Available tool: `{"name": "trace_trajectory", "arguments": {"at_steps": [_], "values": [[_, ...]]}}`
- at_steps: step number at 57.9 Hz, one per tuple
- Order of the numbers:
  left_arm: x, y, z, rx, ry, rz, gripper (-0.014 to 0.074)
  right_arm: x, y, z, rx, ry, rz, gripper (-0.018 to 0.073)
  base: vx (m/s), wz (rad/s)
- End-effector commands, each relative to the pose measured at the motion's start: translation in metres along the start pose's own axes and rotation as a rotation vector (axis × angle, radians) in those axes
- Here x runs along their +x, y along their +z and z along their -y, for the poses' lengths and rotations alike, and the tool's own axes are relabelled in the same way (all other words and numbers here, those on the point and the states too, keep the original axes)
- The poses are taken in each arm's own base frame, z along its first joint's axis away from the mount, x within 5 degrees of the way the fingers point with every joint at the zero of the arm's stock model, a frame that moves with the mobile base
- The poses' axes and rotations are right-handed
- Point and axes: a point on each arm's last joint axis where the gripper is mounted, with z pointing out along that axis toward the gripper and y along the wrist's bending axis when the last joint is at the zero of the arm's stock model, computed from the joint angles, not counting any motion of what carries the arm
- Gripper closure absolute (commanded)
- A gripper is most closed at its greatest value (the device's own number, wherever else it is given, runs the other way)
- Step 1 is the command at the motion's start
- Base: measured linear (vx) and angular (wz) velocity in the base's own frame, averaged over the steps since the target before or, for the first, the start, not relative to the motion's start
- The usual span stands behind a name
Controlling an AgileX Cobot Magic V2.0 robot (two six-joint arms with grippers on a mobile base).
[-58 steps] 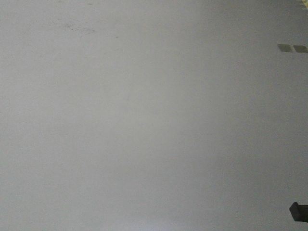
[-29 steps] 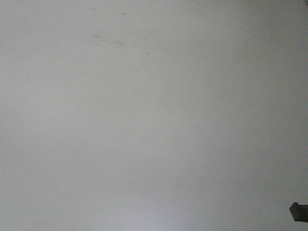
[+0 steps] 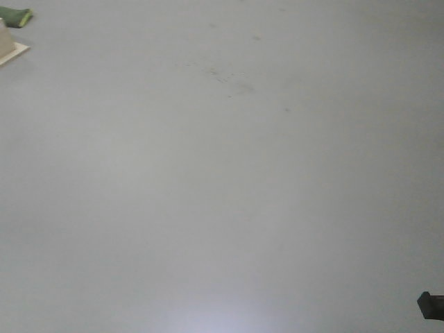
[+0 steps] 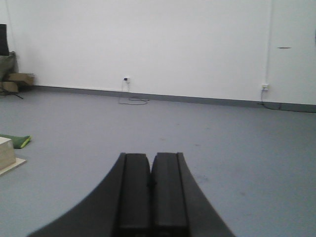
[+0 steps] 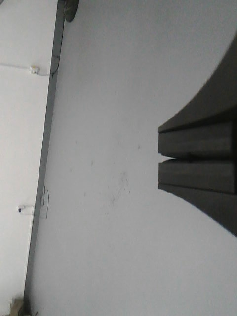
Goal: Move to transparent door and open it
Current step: 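Drive the base toward the white-framed glass sliding door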
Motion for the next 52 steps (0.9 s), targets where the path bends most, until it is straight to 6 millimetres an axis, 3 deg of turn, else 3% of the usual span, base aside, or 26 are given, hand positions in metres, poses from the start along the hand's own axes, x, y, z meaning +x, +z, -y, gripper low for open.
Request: {"name": "trace_trajectory", "arguments": {"at_steps": [1, 52], "values": [[0.0024, -0.0004, 0.0001, 0.002, -0.018, 0.061, 0.0602, -0.0037, -0.0002, 0.0006, 0.01, -0.004, 0.084, 0.0567, 0.59, 0.5], [0.0024, -0.0004, 0.0001, 0.002, -0.018, 0.061, 0.0602, -0.0037, -0.0002, 0.0006, 0.008, -0.004, 0.084, 0.0567, 0.61, 0.58]]}}
